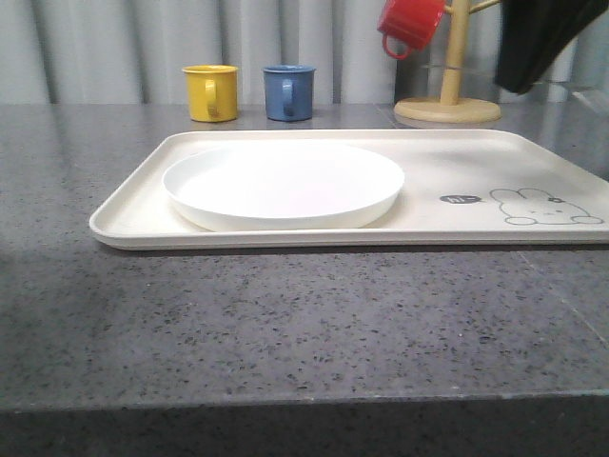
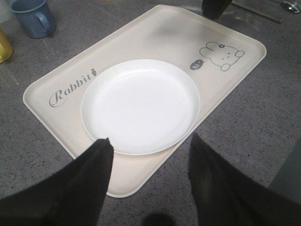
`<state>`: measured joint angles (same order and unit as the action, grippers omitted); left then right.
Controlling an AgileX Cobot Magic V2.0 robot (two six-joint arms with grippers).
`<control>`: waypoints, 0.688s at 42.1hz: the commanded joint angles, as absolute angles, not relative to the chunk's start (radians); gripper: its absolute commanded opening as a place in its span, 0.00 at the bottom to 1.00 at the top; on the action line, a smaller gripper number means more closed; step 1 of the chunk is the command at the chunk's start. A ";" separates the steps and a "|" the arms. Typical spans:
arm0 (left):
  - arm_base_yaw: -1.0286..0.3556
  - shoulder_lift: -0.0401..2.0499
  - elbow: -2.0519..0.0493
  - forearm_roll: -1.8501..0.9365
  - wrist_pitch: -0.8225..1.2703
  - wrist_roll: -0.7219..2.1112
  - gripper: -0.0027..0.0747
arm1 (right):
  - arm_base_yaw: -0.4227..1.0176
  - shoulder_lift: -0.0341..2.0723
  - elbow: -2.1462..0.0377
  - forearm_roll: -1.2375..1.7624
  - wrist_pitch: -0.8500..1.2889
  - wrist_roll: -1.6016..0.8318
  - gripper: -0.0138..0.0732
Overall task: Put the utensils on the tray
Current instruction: 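Carry the fork with the right gripper onto the tray beside the plate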
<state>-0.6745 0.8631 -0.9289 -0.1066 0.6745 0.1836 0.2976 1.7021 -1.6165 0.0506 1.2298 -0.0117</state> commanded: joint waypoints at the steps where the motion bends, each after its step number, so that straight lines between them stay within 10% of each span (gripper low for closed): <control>1: -0.684 0.859 -0.957 -0.113 0.597 0.174 0.51 | 0.359 1.716 -1.672 -0.031 1.285 0.136 0.16; 29: -0.684 0.859 -0.957 -0.113 0.597 0.174 0.51 | 0.381 1.867 -1.684 -0.018 1.199 0.474 0.26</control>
